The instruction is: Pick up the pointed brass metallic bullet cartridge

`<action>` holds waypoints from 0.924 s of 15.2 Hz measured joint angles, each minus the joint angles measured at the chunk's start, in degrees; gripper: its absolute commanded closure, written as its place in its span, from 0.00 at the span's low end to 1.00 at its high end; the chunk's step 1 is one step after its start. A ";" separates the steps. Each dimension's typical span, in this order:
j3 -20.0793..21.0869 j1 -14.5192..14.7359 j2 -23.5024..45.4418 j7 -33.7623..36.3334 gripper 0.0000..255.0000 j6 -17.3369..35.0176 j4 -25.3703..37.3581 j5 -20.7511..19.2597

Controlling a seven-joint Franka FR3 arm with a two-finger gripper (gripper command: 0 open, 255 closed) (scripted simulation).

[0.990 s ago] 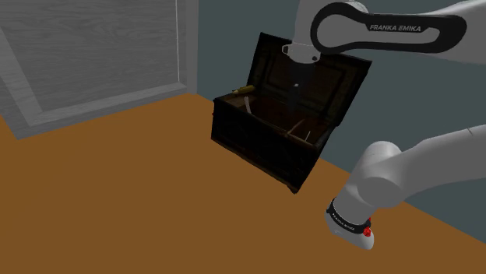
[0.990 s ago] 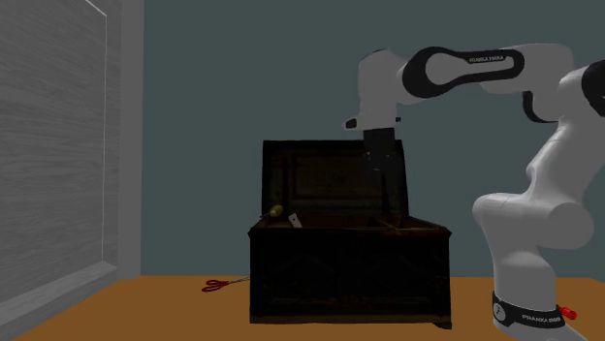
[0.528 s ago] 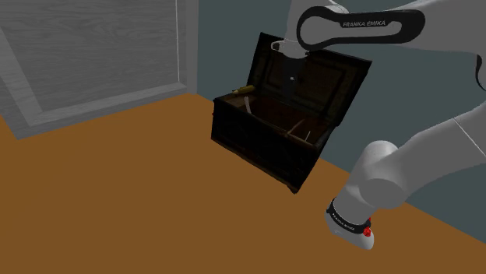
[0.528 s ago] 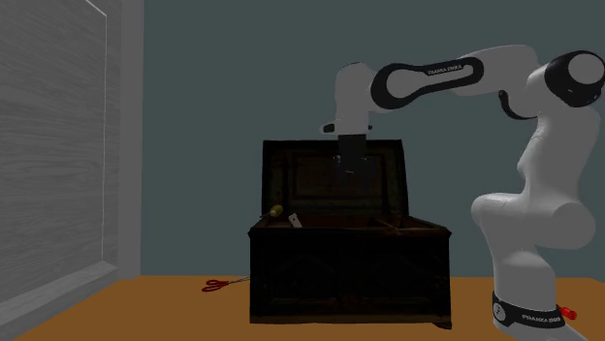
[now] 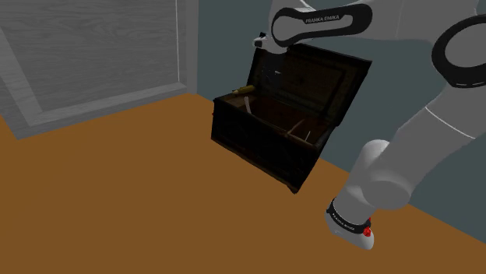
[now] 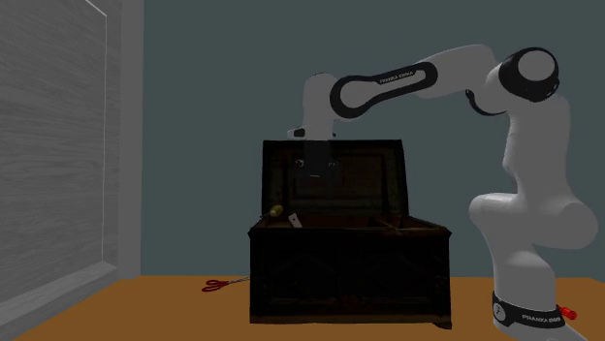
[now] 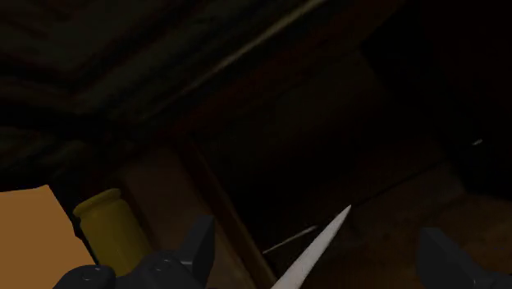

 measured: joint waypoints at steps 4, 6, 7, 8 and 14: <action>-2.18 1.32 8.30 -14.04 0.00 1.77 7.52 3.85; -2.50 1.71 13.50 -20.76 0.00 2.06 12.63 6.53; -2.53 1.67 15.42 -24.13 0.00 2.04 14.62 7.67; -2.40 1.62 17.92 -27.30 0.00 1.75 17.46 9.02; -2.13 1.39 20.23 -30.81 0.00 5.02 16.51 10.29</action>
